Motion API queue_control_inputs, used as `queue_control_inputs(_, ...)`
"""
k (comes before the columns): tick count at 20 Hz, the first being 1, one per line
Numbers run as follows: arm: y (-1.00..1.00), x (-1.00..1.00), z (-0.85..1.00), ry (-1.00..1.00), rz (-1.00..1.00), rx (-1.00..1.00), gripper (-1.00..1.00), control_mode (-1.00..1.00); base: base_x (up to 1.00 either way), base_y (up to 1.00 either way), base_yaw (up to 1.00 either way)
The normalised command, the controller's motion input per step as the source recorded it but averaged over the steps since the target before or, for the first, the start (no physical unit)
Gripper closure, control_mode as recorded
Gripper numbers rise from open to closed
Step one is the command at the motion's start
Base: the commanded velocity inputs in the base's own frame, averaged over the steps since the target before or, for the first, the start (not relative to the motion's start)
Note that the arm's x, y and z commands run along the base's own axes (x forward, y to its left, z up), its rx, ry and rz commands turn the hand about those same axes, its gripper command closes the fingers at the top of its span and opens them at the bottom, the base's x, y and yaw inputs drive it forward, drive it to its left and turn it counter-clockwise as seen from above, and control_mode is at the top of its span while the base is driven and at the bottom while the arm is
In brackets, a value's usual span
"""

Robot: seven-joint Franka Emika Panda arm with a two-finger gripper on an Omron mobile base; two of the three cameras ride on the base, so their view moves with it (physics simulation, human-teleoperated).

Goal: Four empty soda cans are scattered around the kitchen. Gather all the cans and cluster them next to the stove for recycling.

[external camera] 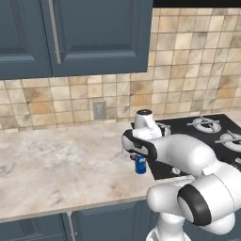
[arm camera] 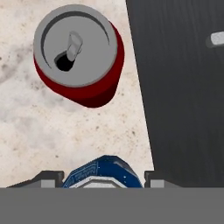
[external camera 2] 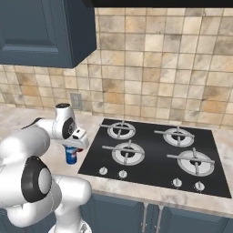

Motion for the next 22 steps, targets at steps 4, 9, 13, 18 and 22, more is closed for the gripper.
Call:
queue_control_inputs(4,0.00,-0.04,0.00,-0.06,-0.02,0.00,1.00,-1.00,0.00,0.00,0.00)
queue_control_inputs(9,0.00,-0.21,-0.01,-0.04,0.00,0.00,1.00,-1.00,0.00,0.00,0.00)
queue_control_inputs(13,0.00,-0.01,-0.06,0.00,0.00,0.00,1.00,-1.00,0.00,0.00,0.00)
queue_control_inputs(18,0.00,0.00,-0.41,0.00,0.00,-0.01,1.00,-1.00,0.00,0.00,0.00)
queue_control_inputs(22,0.00,0.00,-0.11,0.00,0.00,-0.01,1.00,-1.00,0.00,0.00,0.00)
